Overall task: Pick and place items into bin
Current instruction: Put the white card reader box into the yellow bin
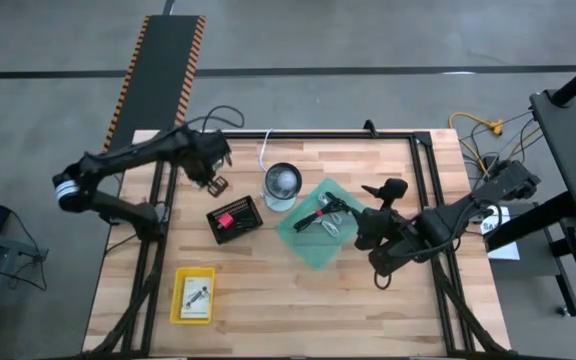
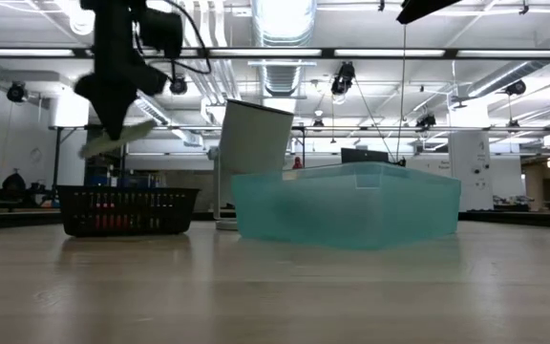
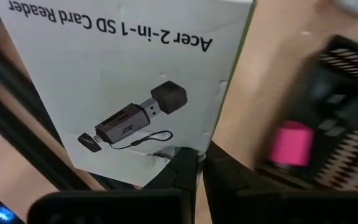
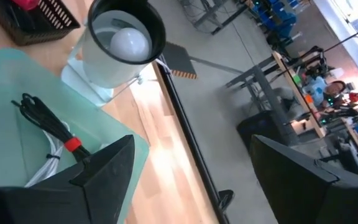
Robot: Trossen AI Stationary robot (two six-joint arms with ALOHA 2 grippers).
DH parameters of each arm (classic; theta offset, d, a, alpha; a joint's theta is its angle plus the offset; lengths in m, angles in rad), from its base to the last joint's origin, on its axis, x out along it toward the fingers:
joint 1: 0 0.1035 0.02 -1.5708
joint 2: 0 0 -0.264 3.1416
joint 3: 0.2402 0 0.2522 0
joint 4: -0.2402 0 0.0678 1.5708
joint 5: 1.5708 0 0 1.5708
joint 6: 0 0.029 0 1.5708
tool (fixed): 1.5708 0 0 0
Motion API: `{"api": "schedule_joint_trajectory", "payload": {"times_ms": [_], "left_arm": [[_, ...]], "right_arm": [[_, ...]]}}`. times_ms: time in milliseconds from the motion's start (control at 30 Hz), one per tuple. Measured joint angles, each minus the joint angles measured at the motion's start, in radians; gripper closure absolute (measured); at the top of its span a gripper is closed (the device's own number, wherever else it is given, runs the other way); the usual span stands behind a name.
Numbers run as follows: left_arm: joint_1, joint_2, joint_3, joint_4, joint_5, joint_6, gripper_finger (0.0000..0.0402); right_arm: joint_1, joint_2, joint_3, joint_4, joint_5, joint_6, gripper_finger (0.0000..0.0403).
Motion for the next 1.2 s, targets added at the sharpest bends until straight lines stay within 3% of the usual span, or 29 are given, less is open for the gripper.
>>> {"api": "schedule_joint_trajectory", "payload": {"times_ms": [300,633,867,1200], "left_arm": [[-0.378,-0.071,-0.001,-0.134,0.064,-0.685,0.0401],[-0.786,0.017,-0.002,-0.118,0.198,-1.248,0.0402],[-0.994,0.129,0.008,-0.073,0.409,-1.509,0.0402],[-1.062,0.265,0.084,0.114,0.428,-1.608,0.0401]], "right_arm": [[0.000,-0.082,0.000,0.000,-0.002,-0.016,0.0104],[0.000,-0.167,0.000,-0.001,-0.005,-0.072,0.0104],[0.000,-0.190,0.000,-0.006,-0.005,-0.077,0.0108],[0.000,-0.191,0.000,-0.007,-0.004,-0.080,0.0111]]}}
